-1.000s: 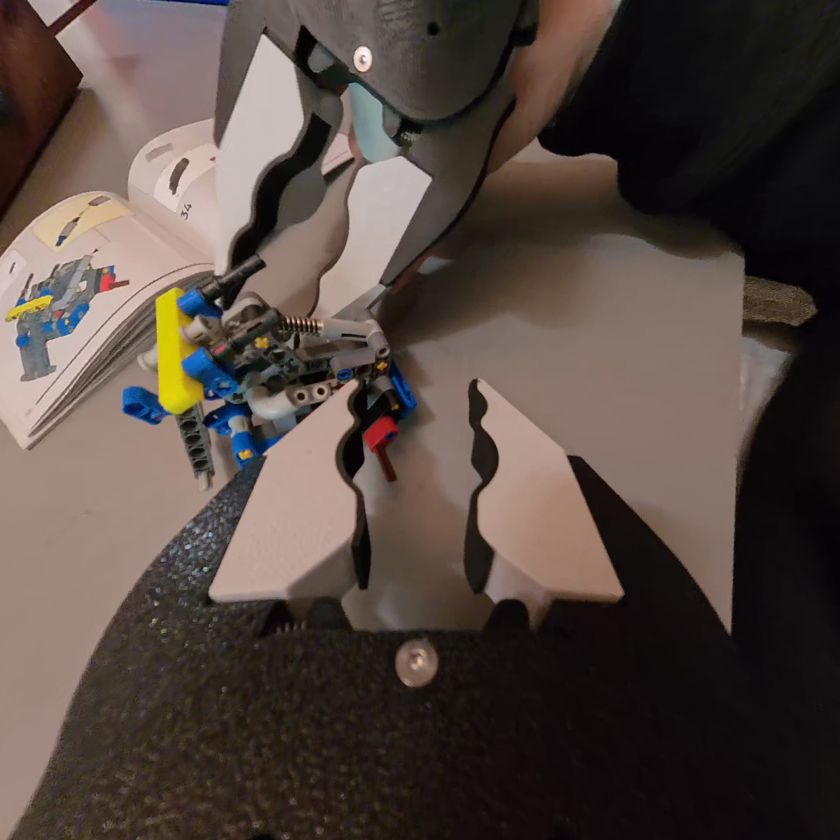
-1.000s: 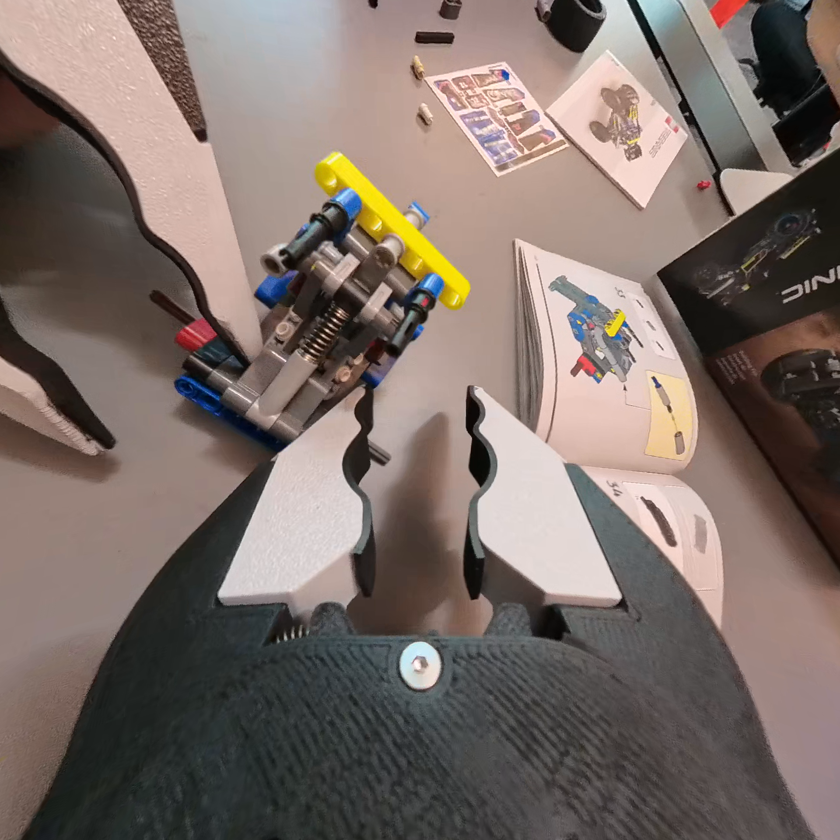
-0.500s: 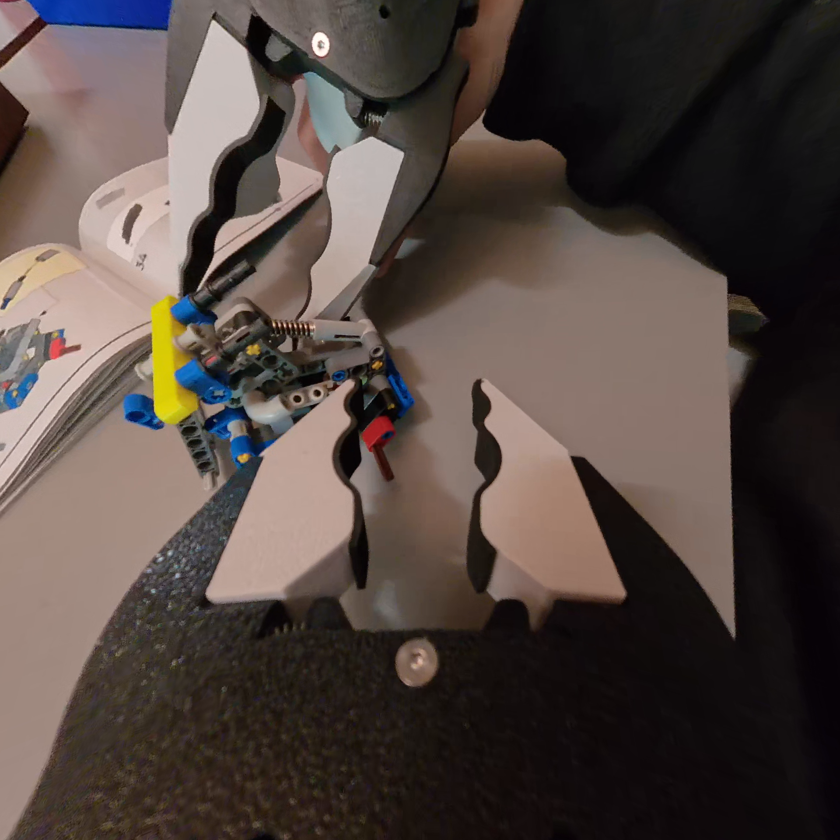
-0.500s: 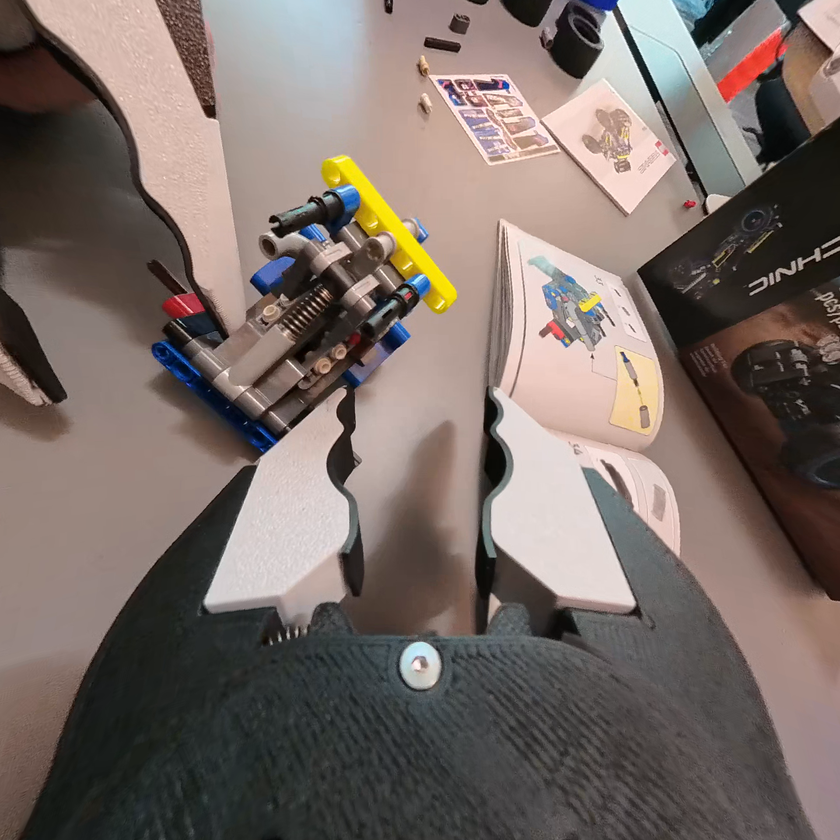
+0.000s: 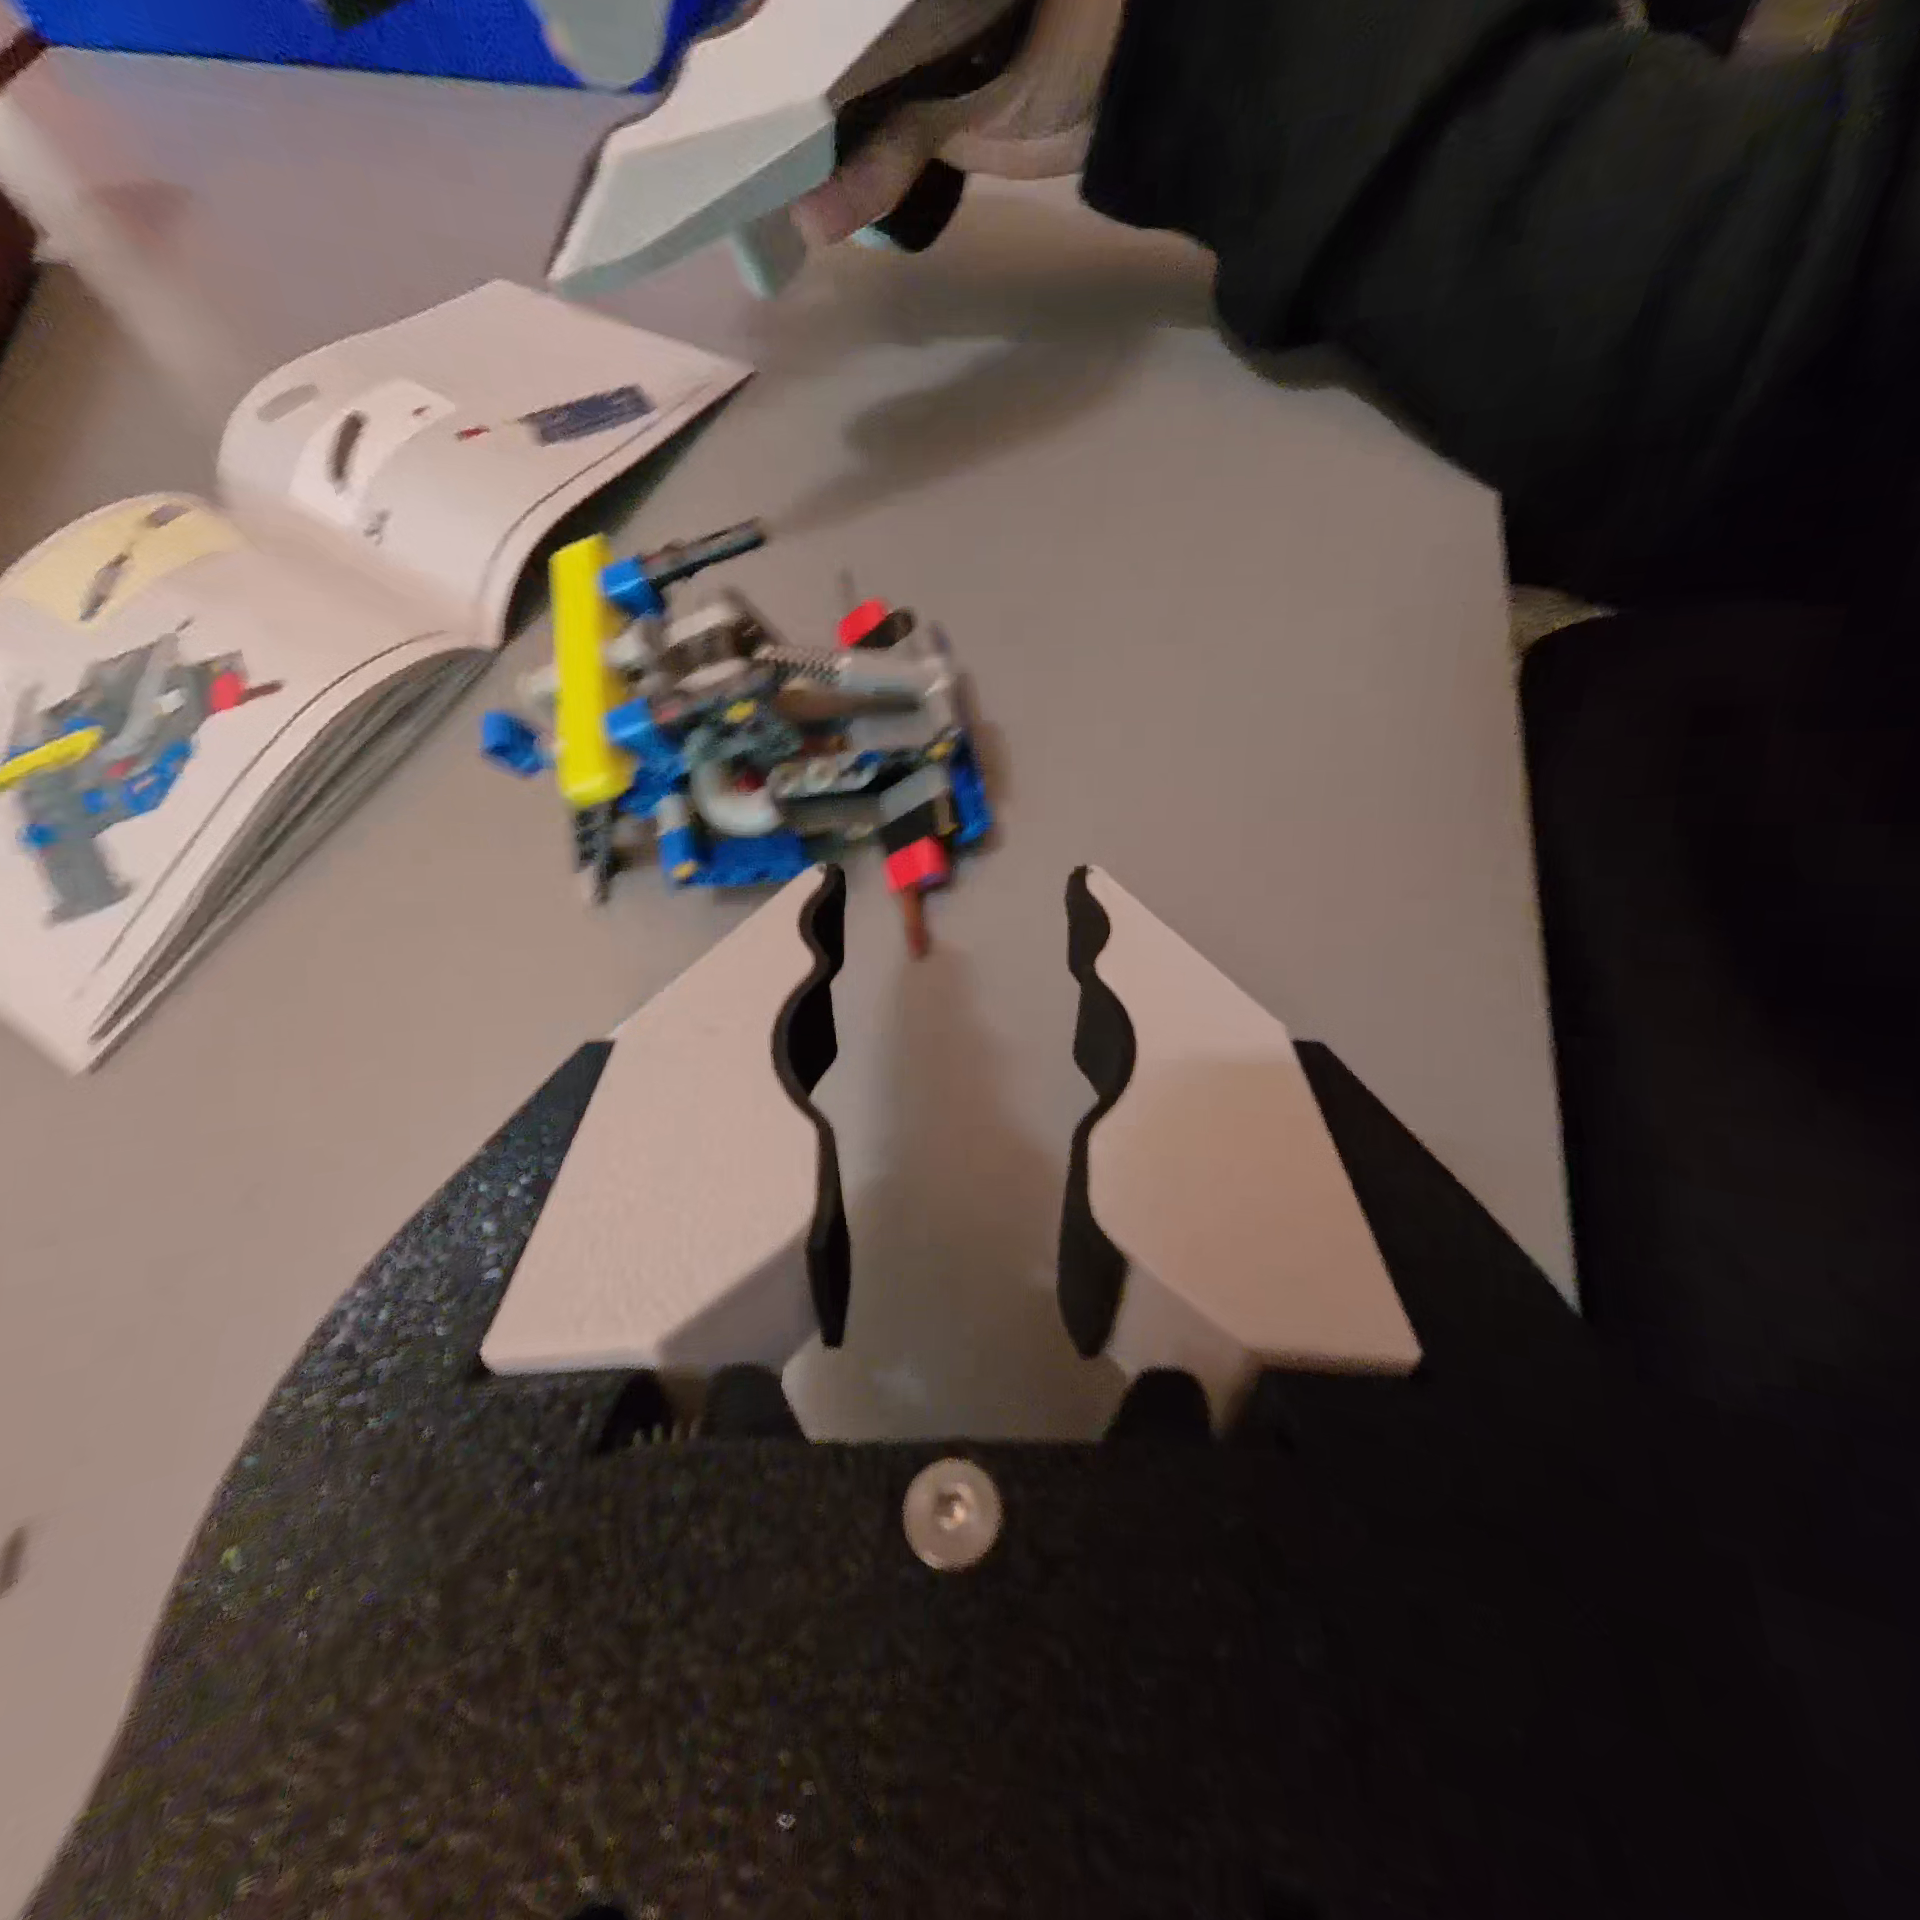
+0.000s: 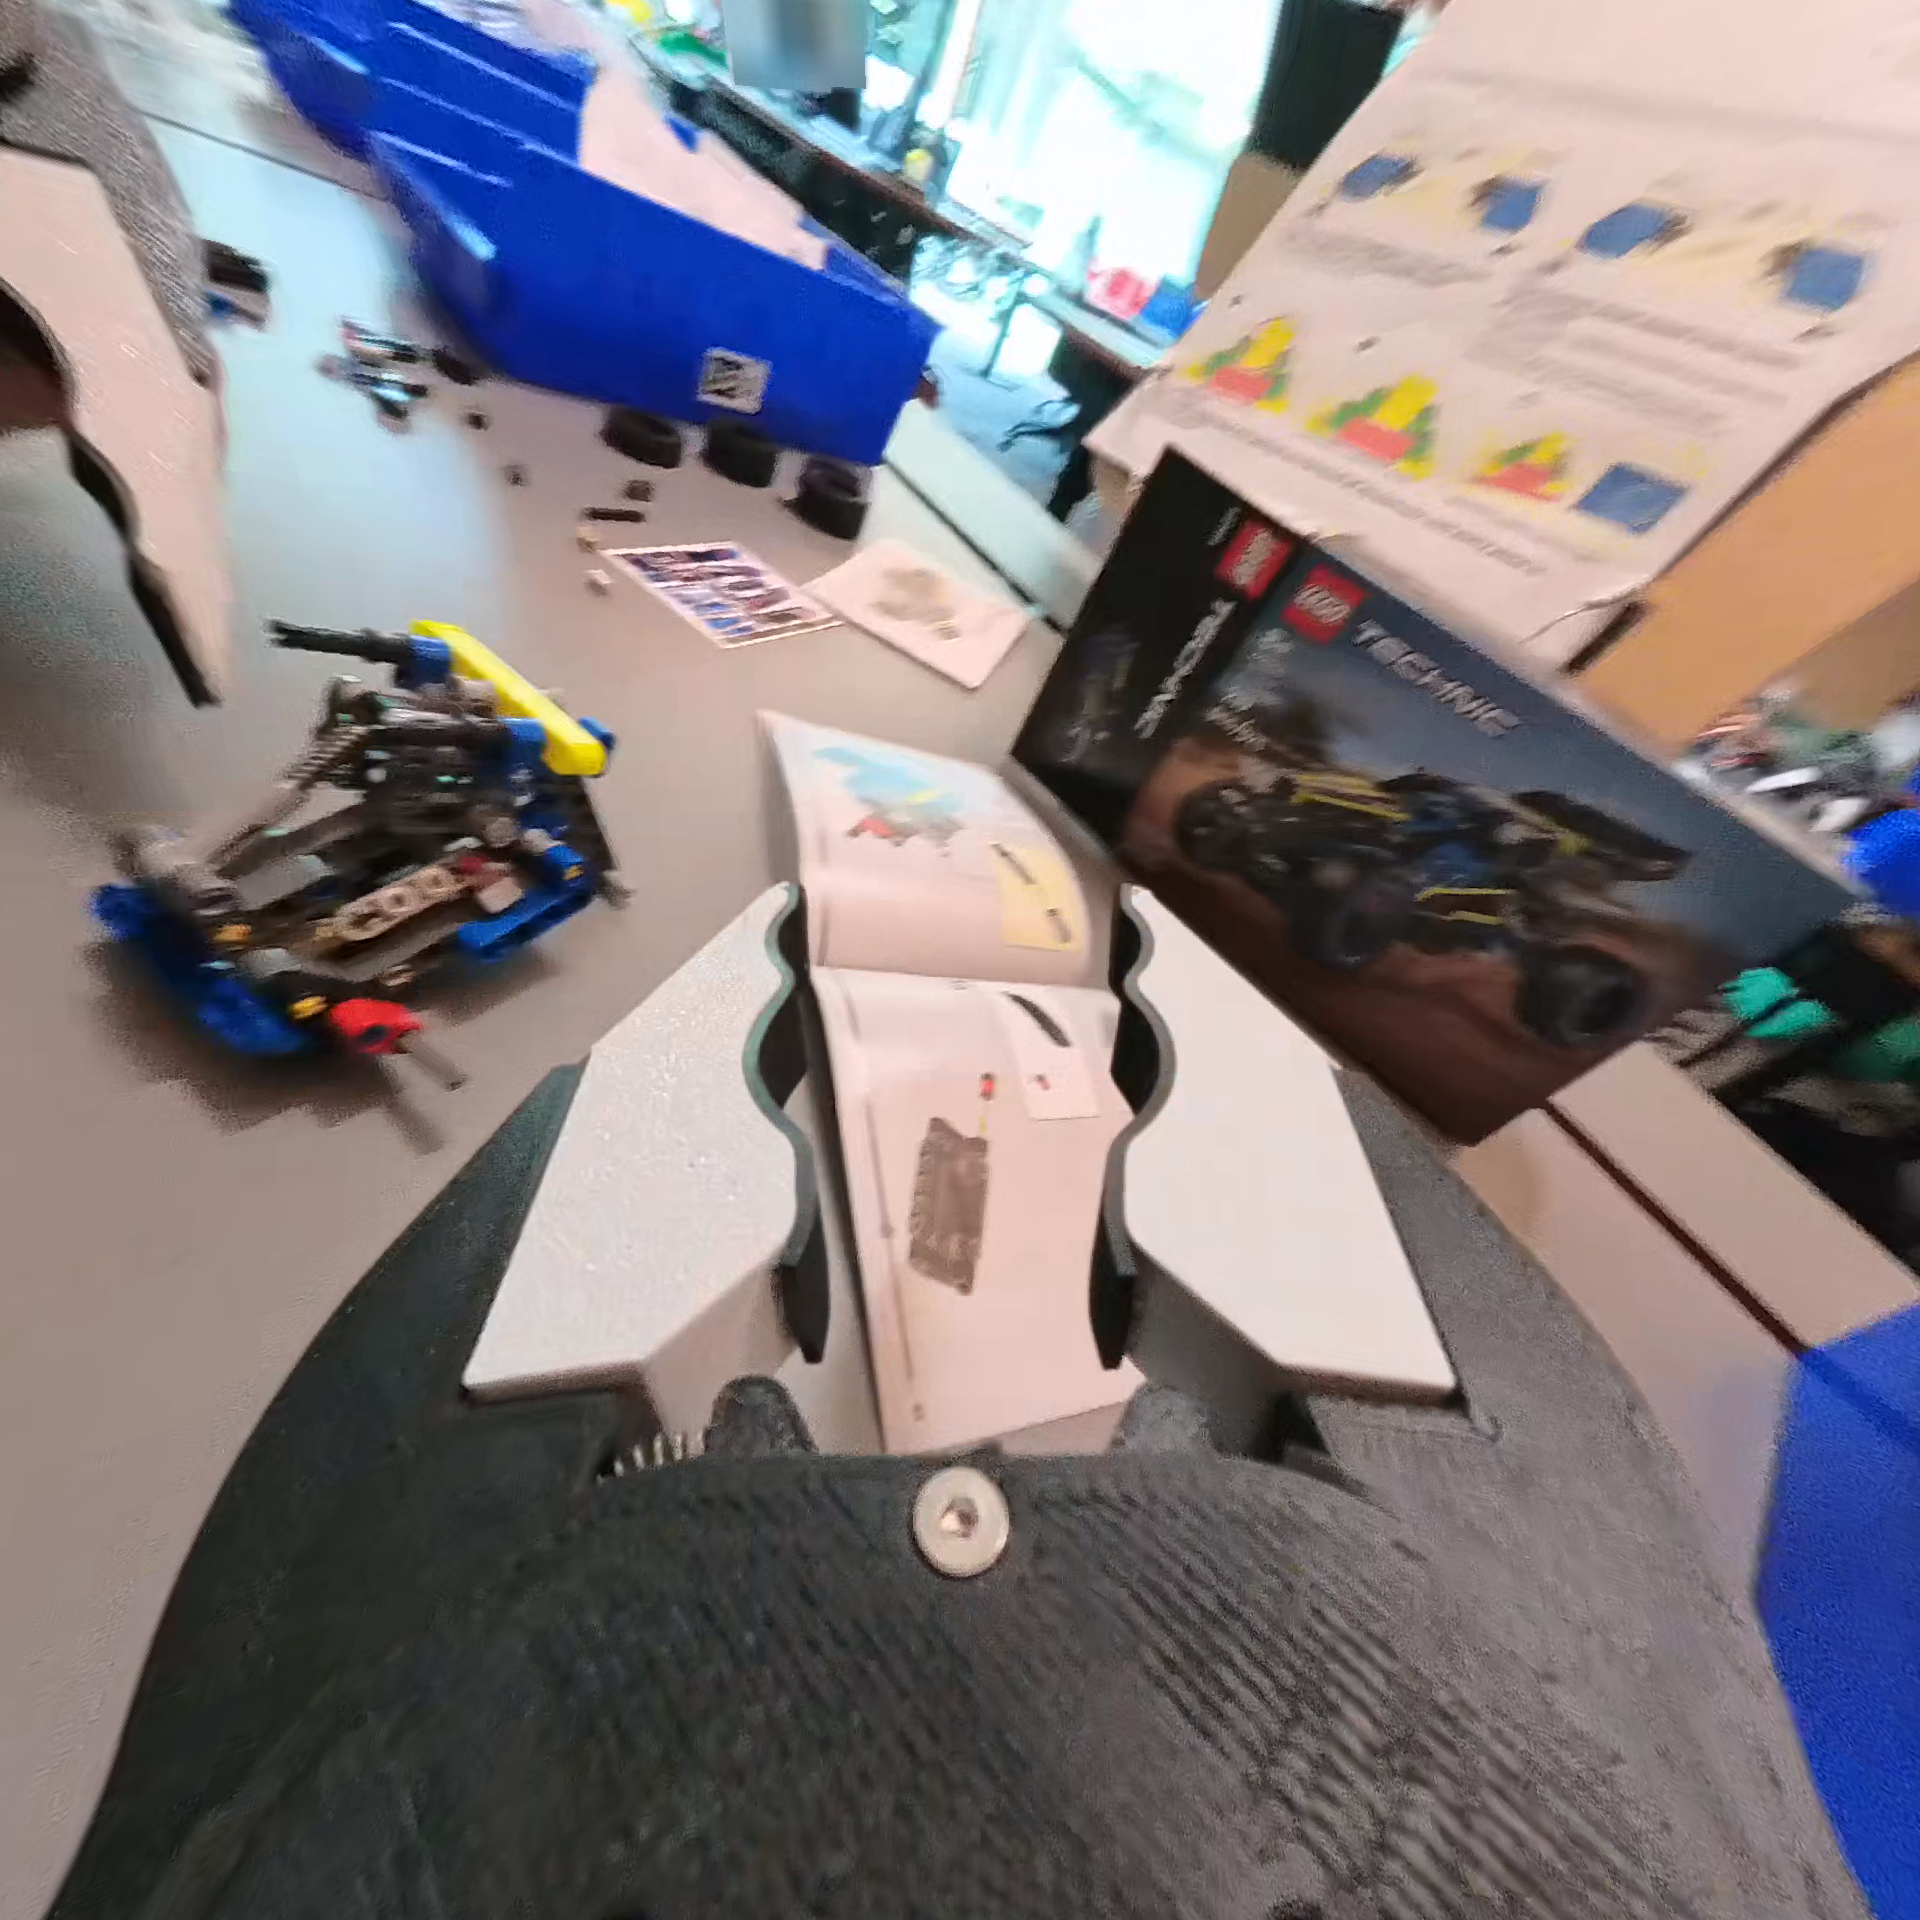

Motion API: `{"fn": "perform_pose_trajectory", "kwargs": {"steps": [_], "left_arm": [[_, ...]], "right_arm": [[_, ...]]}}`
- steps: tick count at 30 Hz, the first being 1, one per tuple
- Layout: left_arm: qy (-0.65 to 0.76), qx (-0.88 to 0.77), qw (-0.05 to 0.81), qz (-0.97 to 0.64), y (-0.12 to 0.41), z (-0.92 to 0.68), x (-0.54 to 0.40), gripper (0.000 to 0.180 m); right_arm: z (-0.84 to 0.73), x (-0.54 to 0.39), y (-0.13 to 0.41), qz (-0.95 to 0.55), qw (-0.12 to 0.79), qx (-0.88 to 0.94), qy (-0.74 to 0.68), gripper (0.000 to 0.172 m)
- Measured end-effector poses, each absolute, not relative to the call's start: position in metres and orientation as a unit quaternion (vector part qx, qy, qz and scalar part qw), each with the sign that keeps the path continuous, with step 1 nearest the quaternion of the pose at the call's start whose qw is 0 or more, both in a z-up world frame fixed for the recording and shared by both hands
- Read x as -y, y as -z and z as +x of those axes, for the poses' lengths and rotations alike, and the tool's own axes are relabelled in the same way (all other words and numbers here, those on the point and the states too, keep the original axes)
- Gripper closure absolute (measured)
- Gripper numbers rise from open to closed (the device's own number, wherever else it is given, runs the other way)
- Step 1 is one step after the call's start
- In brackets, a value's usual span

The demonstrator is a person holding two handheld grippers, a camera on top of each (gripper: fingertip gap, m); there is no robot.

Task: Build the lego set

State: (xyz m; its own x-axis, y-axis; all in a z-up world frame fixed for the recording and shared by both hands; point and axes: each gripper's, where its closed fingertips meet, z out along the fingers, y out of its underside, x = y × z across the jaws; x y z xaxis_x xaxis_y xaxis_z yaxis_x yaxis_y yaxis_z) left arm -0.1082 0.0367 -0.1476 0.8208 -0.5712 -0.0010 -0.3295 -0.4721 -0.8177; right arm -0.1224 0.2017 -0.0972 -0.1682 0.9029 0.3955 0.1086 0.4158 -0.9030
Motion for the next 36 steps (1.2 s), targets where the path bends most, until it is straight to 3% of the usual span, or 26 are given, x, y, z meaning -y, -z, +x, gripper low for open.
{"fn": "perform_pose_trajectory", "kwargs": {"steps": [8,12,17,26,36], "left_arm": [[0.043,-0.147,0.469,-0.870,0.149,-0.207,-0.006,0.154],[-0.089,-0.003,0.482,-0.872,0.135,-0.306,0.049,0.157],[-0.186,0.130,0.393,-0.891,0.147,-0.401,0.162,0.161],[-0.139,-0.043,0.314,-0.938,0.178,-0.410,0.137,0.175],[-0.019,-0.150,0.321,-0.935,0.180,-0.402,0.124,0.171]], "right_arm": [[-0.129,-0.236,0.093,-0.417,0.615,0.597,-0.303,0.126],[-0.124,-0.252,0.079,-0.437,0.645,0.538,-0.321,0.129],[-0.123,-0.259,0.075,-0.444,0.654,0.521,-0.323,0.130],[-0.128,-0.255,0.082,-0.439,0.645,0.546,-0.305,0.130],[-0.129,-0.253,0.084,-0.433,0.643,0.554,-0.302,0.130]]}}
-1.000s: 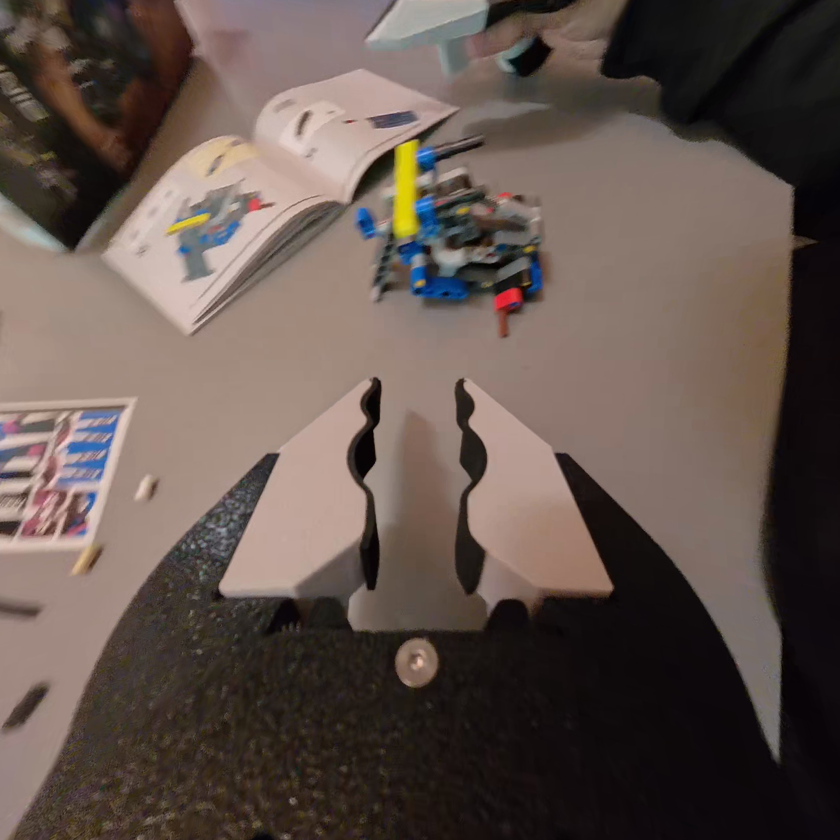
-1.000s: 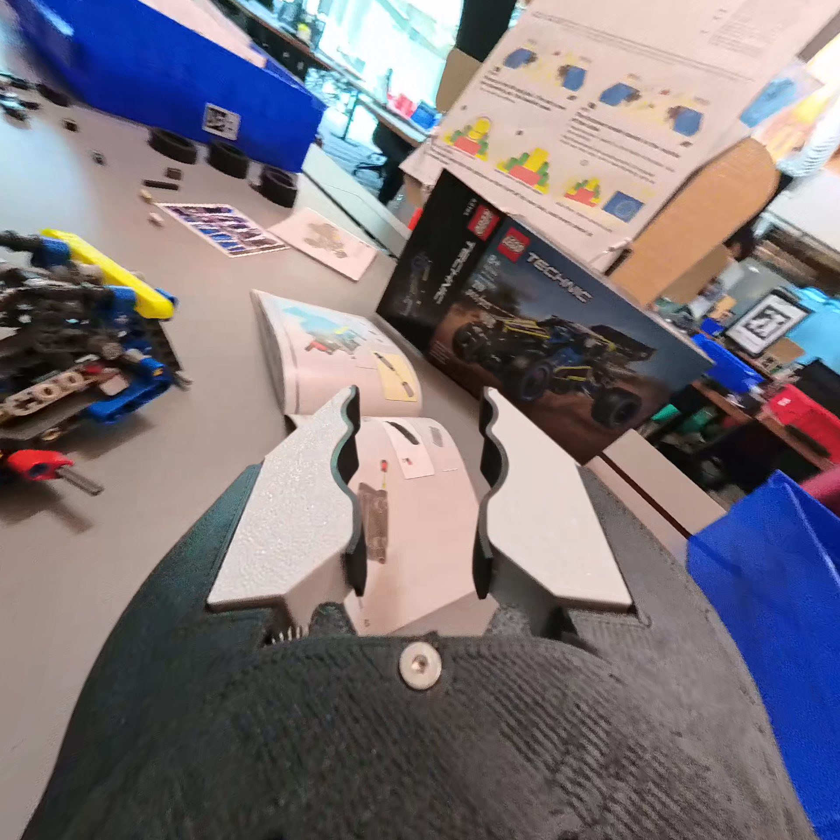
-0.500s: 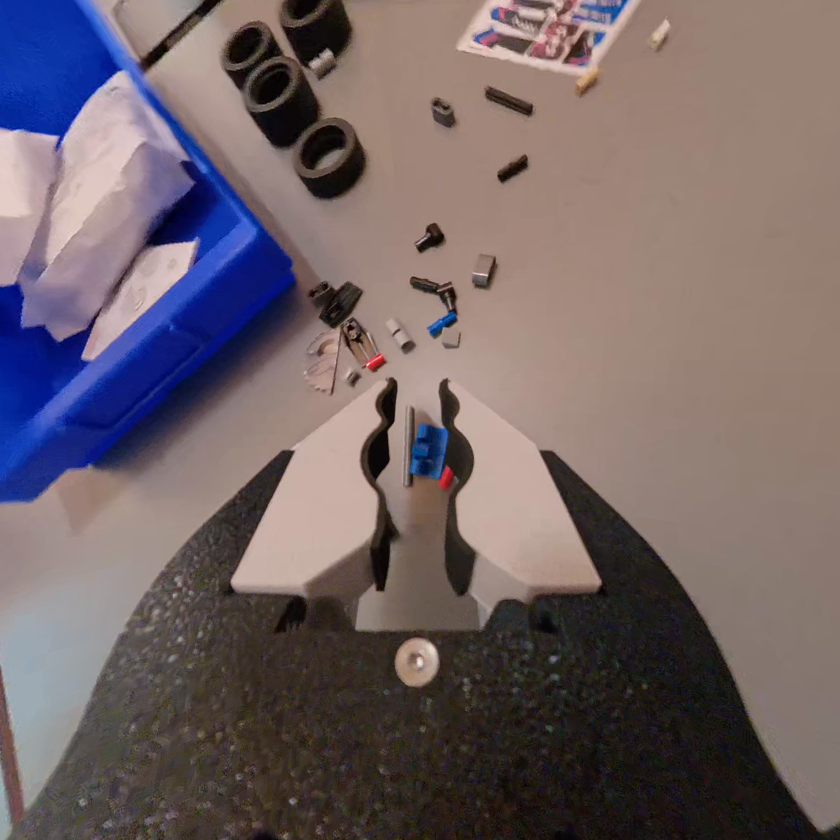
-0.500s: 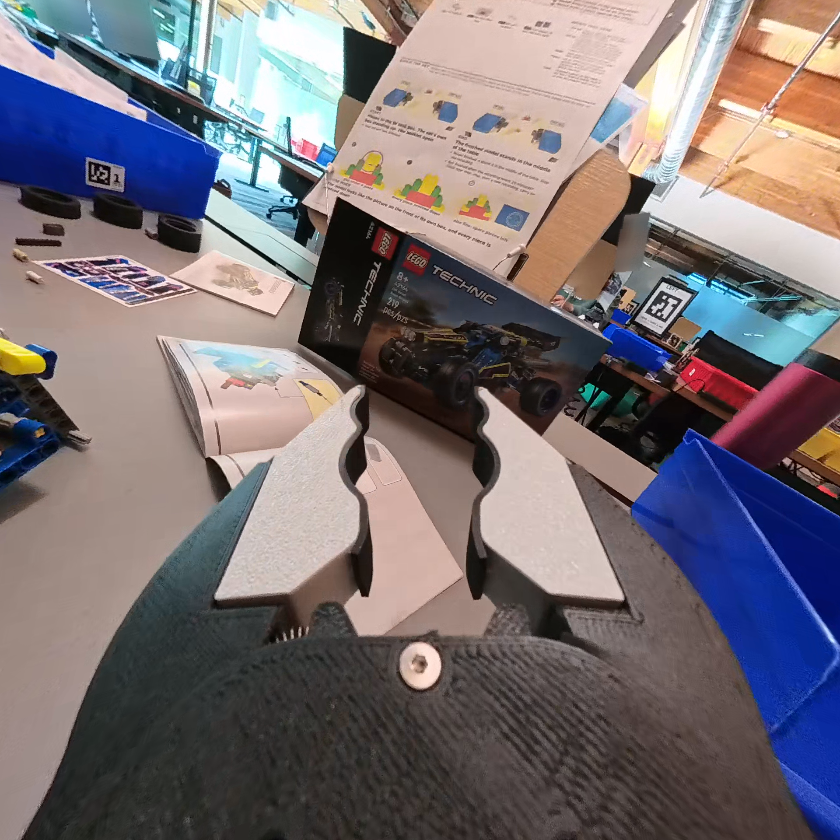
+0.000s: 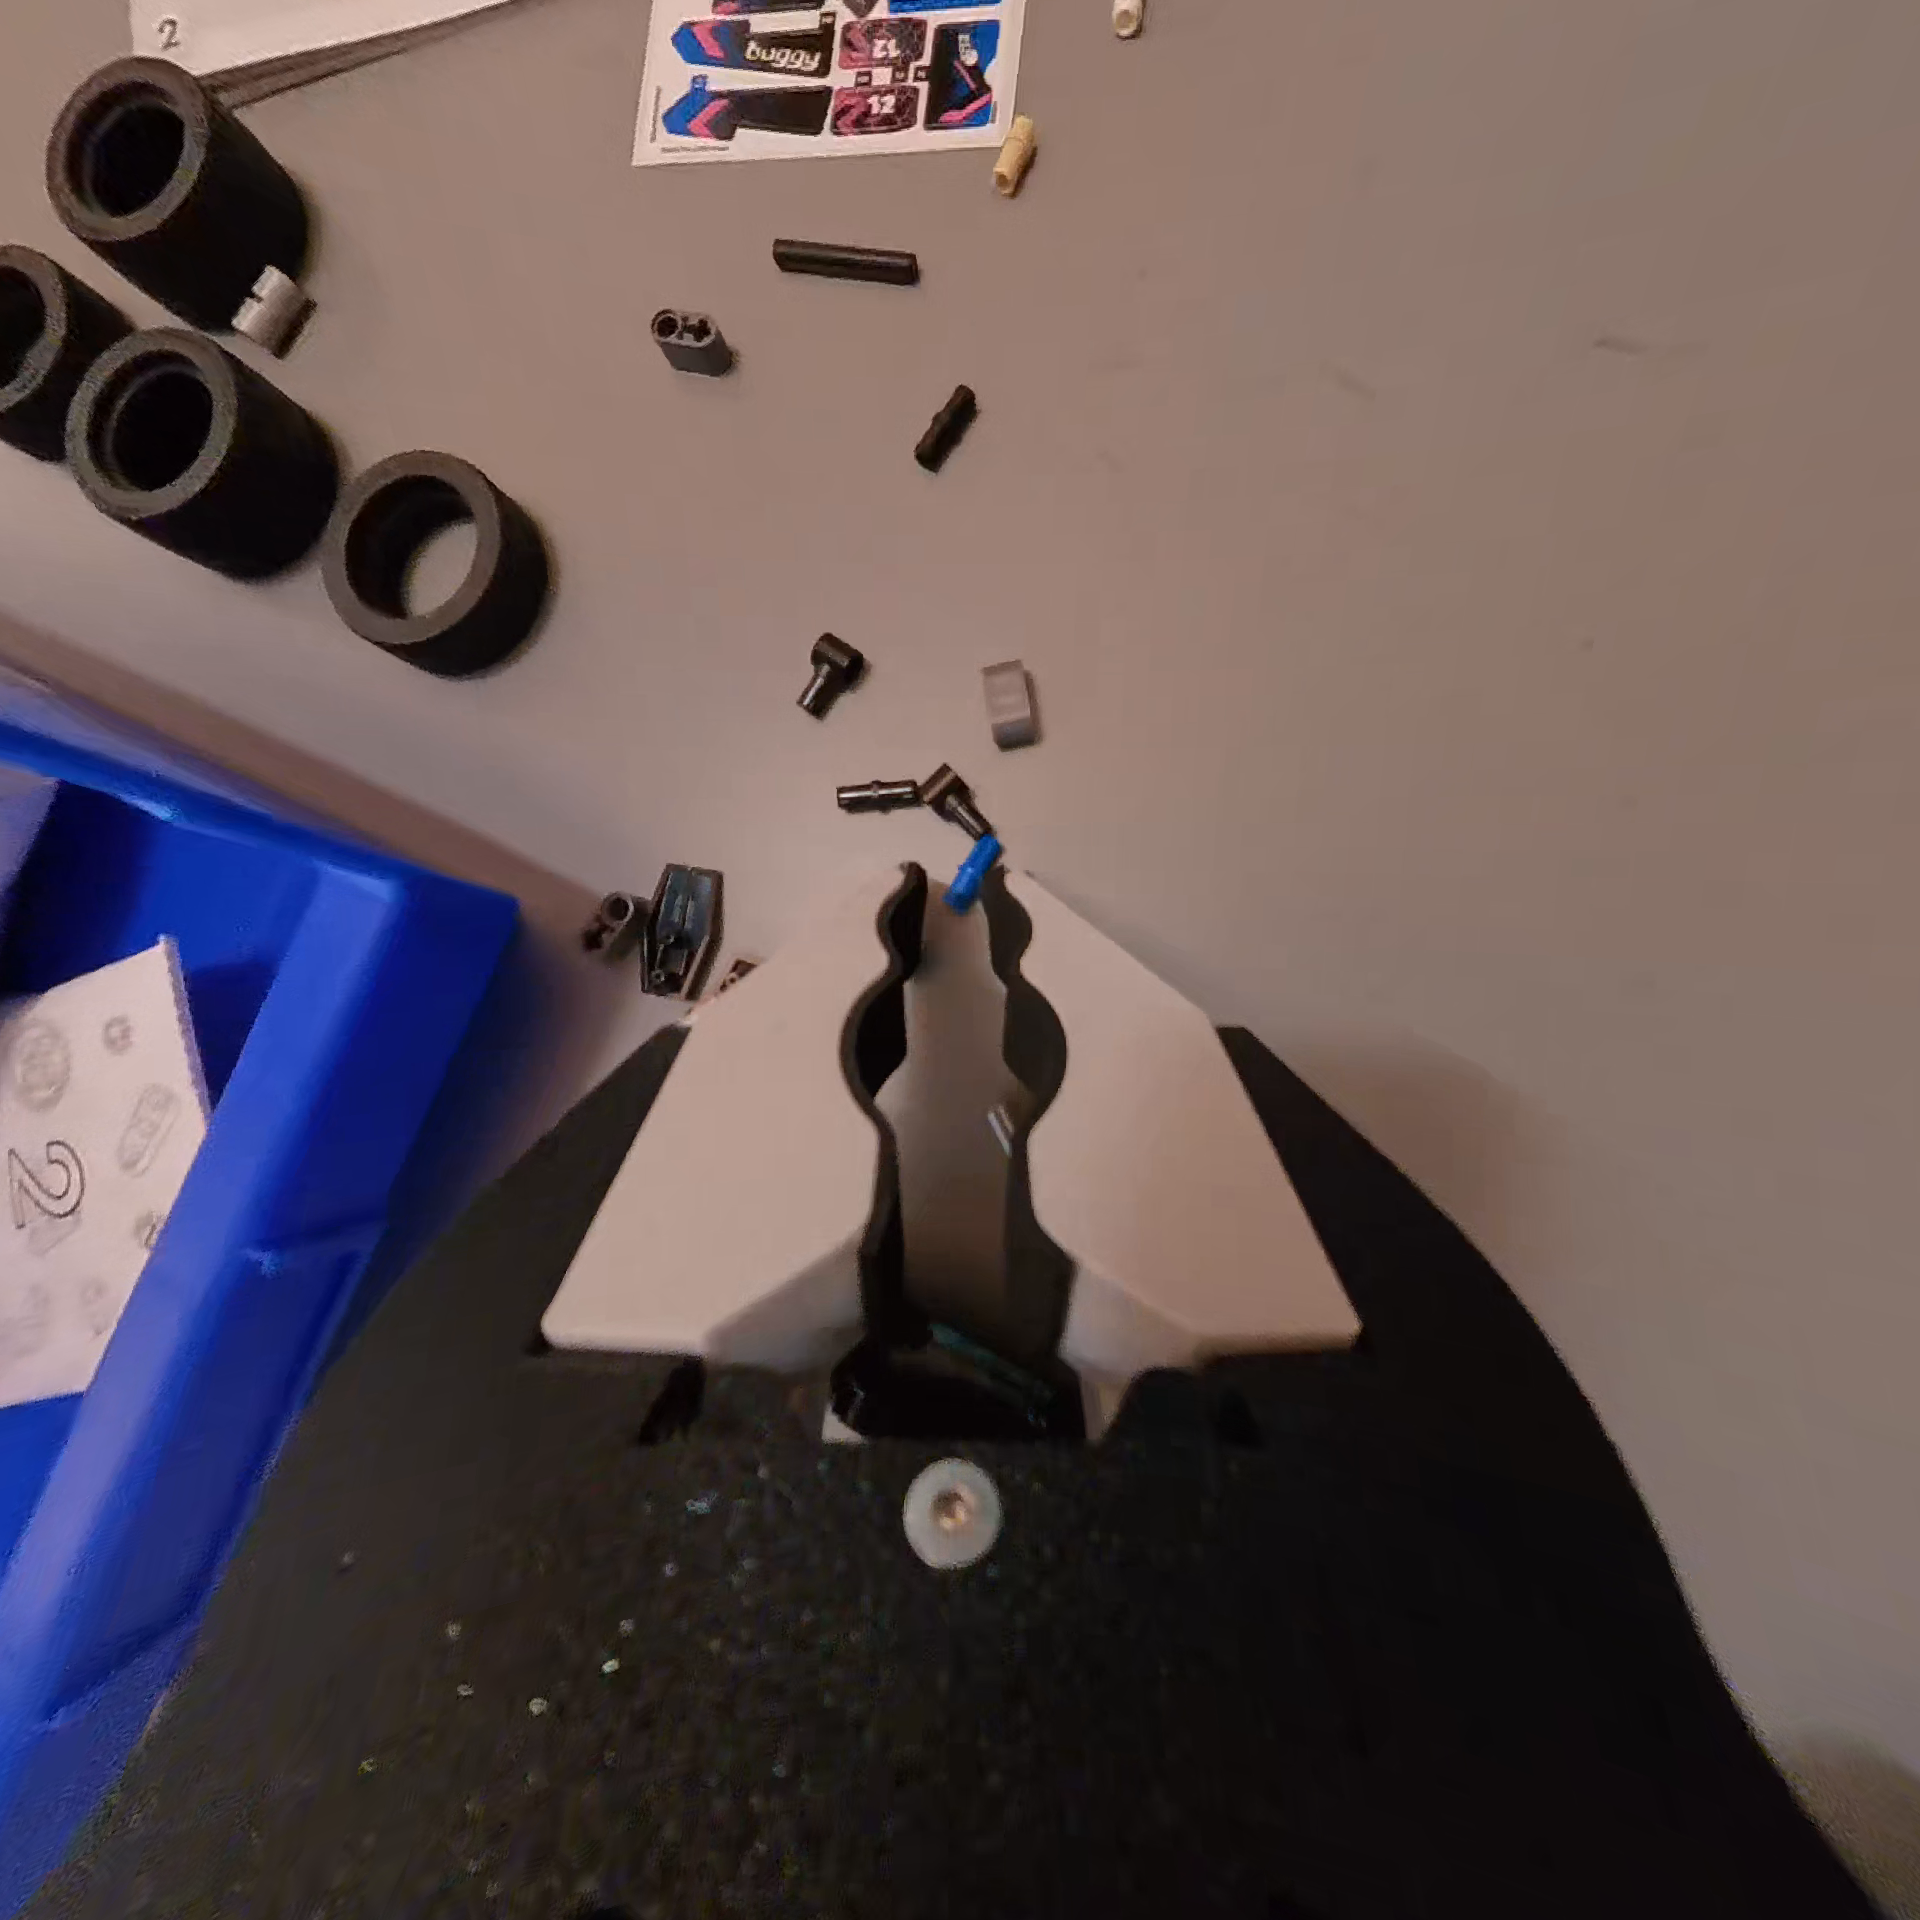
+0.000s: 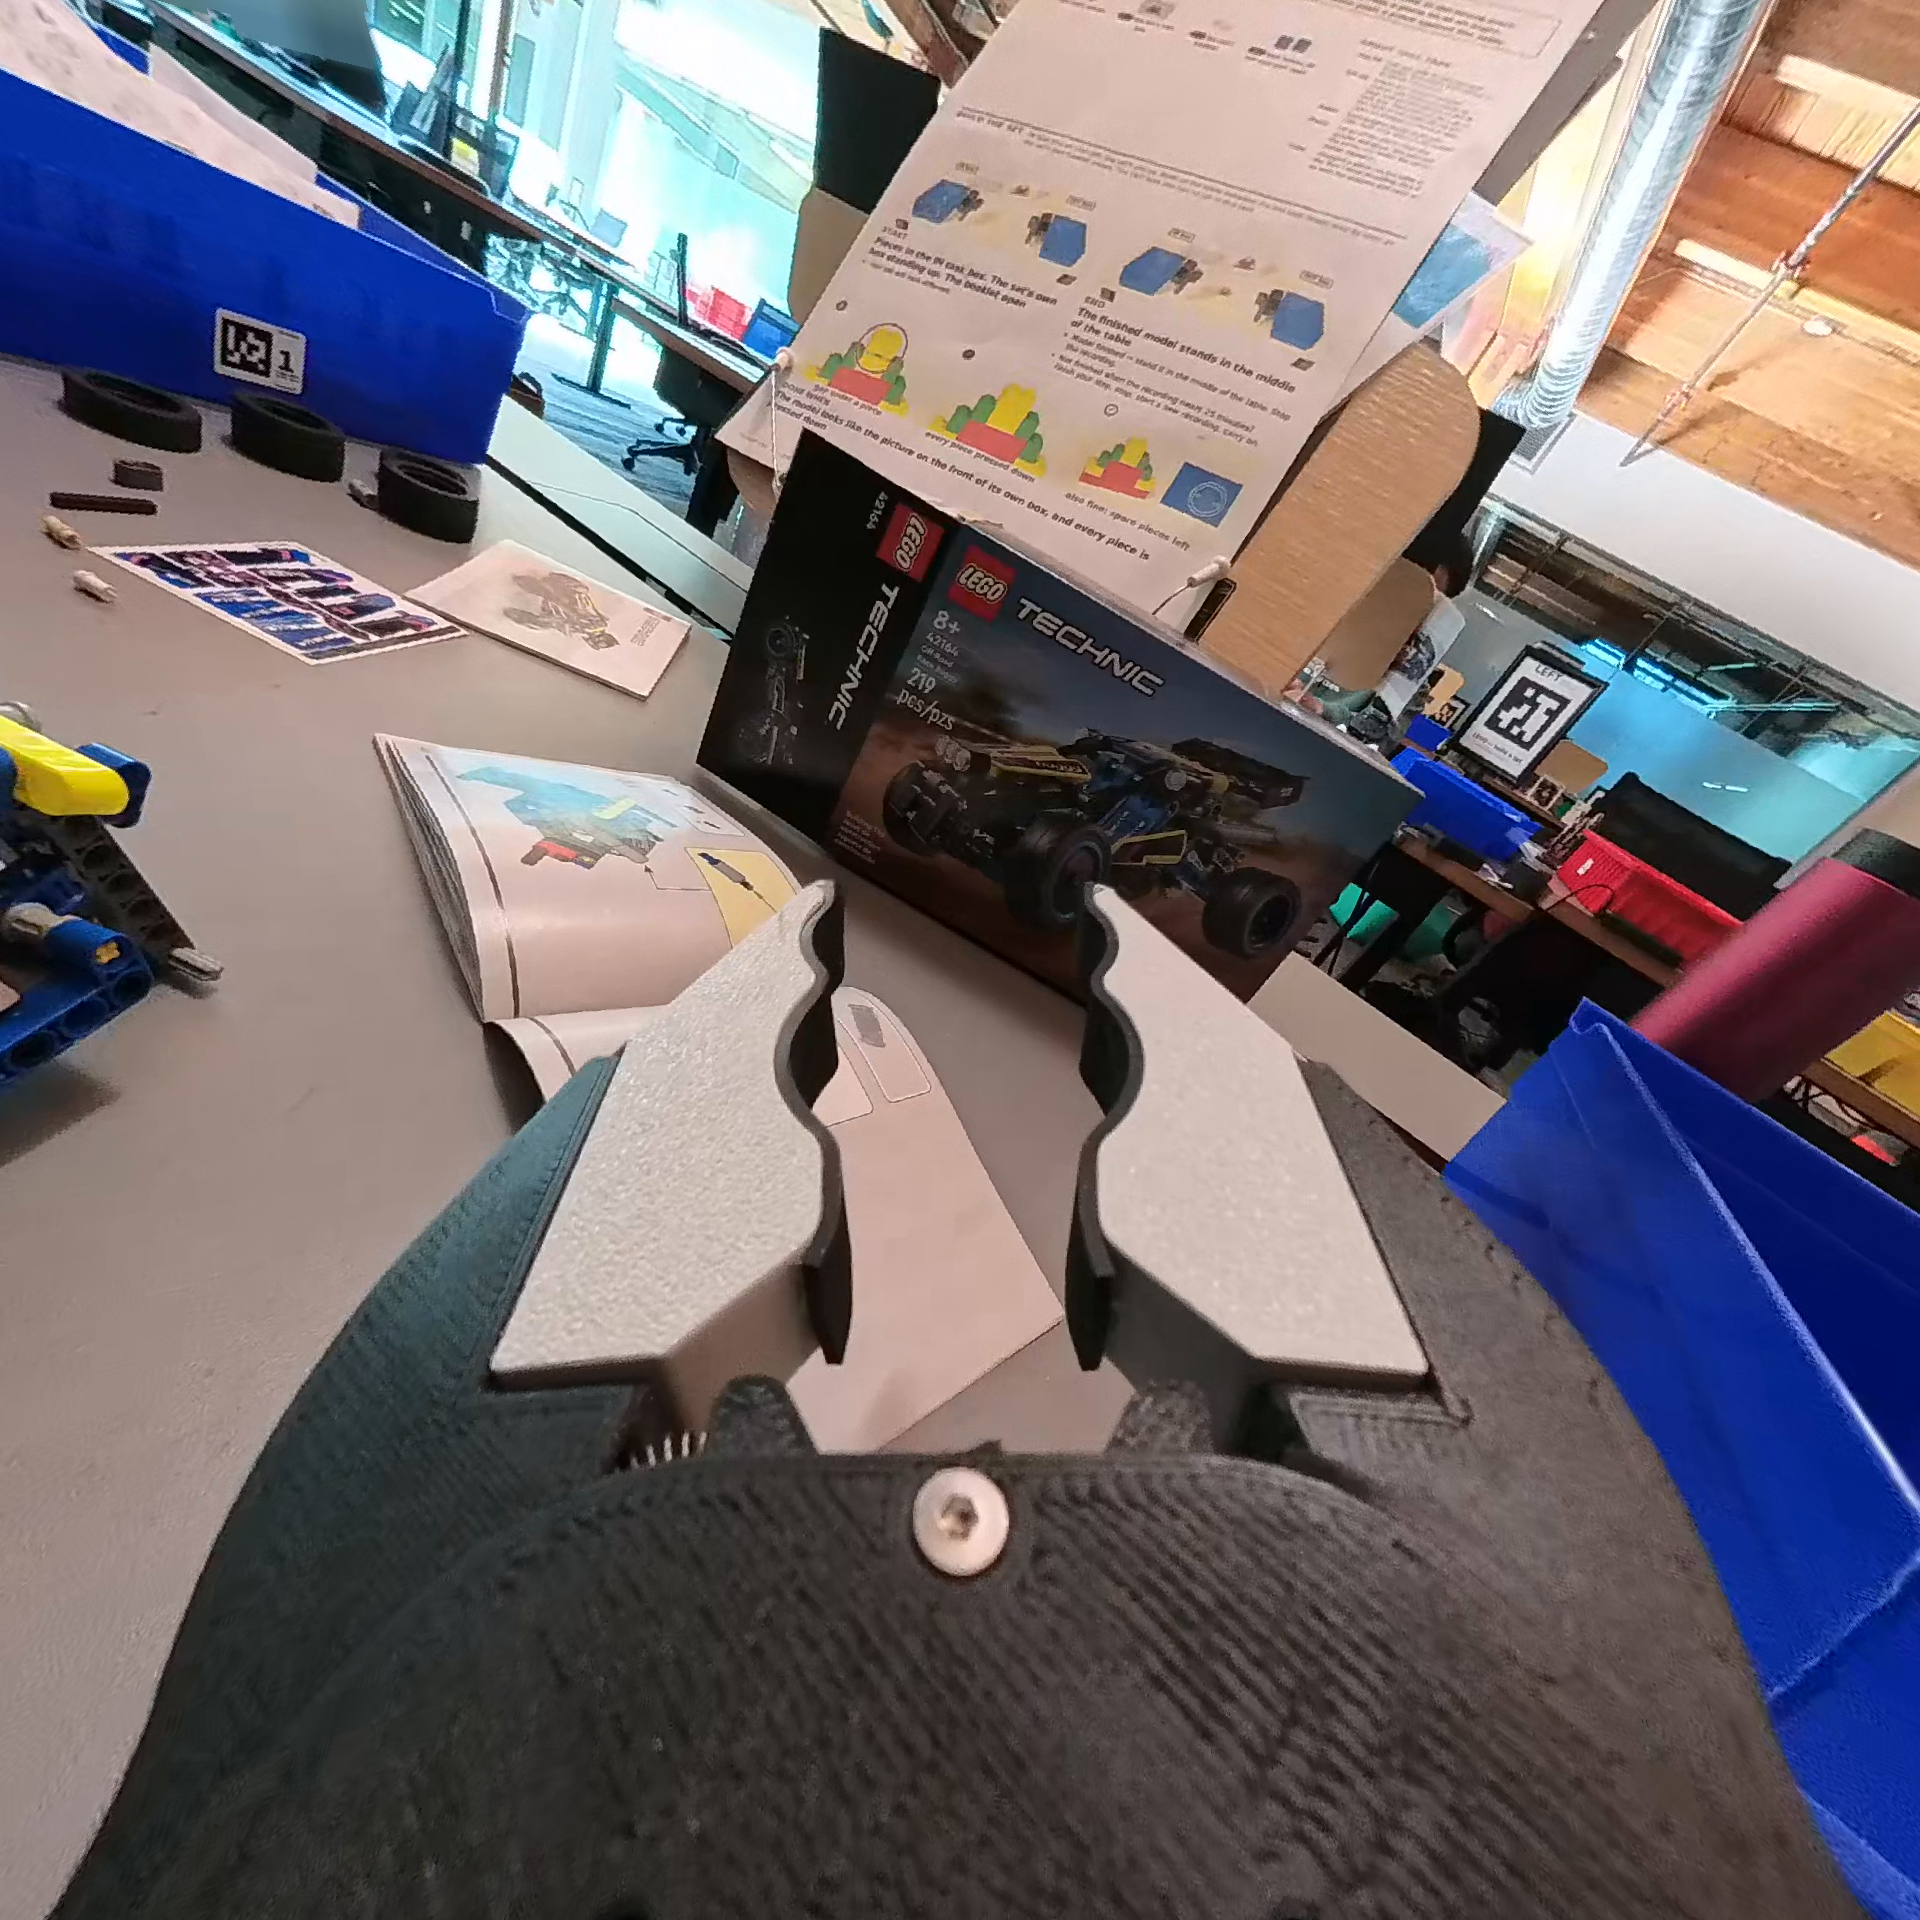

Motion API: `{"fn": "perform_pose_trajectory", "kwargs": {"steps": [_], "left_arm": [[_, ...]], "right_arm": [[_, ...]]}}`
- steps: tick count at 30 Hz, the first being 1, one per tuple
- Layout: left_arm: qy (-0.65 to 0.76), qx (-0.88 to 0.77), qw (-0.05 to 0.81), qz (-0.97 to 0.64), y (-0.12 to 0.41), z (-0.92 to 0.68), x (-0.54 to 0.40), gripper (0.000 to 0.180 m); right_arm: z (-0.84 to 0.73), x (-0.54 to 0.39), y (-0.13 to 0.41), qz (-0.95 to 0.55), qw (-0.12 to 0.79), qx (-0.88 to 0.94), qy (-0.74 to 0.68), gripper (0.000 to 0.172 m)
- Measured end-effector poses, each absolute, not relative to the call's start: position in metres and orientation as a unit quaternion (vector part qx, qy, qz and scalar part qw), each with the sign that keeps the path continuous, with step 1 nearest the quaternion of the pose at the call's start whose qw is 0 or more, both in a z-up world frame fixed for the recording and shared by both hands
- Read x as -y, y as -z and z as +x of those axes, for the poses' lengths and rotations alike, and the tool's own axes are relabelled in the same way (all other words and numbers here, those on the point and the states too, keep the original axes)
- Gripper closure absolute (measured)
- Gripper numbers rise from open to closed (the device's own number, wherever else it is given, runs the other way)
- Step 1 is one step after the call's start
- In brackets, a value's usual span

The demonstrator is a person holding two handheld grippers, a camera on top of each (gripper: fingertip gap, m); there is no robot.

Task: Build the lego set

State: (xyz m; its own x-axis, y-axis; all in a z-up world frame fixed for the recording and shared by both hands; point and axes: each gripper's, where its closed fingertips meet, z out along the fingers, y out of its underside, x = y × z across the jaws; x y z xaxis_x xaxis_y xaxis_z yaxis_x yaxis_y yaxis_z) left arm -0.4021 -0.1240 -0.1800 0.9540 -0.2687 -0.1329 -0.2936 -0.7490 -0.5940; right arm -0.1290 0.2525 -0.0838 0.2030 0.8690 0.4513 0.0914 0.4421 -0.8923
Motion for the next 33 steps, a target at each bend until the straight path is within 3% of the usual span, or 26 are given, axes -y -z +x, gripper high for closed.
{"fn": "perform_pose_trajectory", "kwargs": {"steps": [13,17,28,33], "left_arm": [[0.028,-0.116,0.312,-0.942,0.186,-0.398,0.123,0.172],[0.006,-0.115,0.324,-0.939,0.177,-0.395,0.118,0.160],[-0.008,-0.084,0.276,-0.958,0.181,-0.397,0.113,0.170],[-0.014,-0.101,0.276,-0.956,0.174,-0.392,0.120,0.157]], "right_arm": [[-0.132,-0.249,0.088,-0.428,0.639,0.568,-0.294,0.130],[-0.132,-0.249,0.088,-0.426,0.639,0.570,-0.292,0.130],[-0.133,-0.245,0.090,-0.417,0.638,0.581,-0.286,0.131],[-0.132,-0.244,0.091,-0.416,0.638,0.582,-0.285,0.131]]}}
